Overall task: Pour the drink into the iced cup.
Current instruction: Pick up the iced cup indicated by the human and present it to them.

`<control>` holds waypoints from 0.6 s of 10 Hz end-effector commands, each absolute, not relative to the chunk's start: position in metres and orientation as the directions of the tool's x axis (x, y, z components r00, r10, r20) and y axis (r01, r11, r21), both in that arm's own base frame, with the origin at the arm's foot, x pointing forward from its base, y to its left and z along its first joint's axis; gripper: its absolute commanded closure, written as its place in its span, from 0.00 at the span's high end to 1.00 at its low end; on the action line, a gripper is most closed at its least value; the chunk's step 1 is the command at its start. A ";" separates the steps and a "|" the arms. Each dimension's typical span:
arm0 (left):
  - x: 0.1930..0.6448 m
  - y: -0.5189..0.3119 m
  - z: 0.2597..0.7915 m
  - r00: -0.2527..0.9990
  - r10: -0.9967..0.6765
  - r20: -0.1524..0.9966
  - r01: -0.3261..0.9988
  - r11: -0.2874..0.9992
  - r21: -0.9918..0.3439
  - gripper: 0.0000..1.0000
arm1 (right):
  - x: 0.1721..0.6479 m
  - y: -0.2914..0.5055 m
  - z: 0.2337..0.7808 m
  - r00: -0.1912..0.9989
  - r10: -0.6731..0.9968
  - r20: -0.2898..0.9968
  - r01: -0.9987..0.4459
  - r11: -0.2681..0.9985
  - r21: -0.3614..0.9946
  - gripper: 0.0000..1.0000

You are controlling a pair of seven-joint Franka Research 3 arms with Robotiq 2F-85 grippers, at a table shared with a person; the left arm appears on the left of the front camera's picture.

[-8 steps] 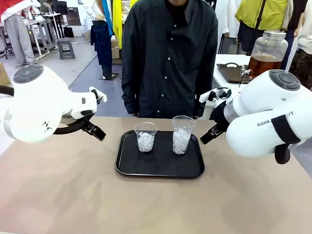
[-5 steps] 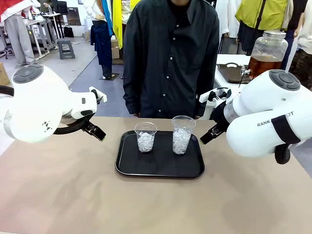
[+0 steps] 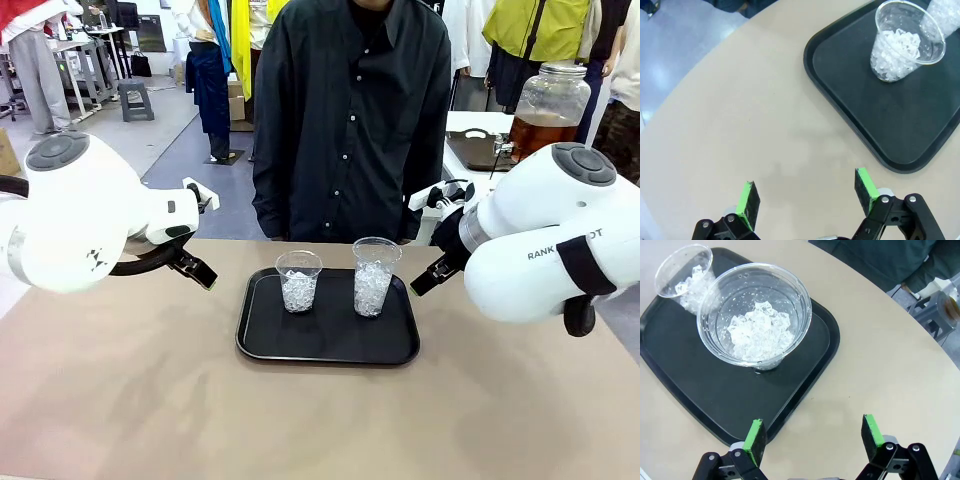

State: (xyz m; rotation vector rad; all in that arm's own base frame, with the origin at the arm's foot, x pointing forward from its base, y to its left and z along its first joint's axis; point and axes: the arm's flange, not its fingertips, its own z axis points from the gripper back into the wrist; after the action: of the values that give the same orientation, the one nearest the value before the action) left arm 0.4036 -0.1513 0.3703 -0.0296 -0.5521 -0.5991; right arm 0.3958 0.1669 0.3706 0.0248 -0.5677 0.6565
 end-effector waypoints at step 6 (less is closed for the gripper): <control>0.410 -0.169 0.457 0.637 -0.594 0.492 0.563 0.794 0.230 1.00 | 0.405 0.150 0.457 0.653 0.487 0.580 -0.508 0.850 -0.141 1.00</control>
State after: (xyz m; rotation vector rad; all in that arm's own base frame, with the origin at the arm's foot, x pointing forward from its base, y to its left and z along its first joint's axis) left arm 0.4105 -0.1646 0.4387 0.0416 -0.5877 -0.6703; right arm 0.4051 0.1487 0.4354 0.0207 -0.6605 0.5792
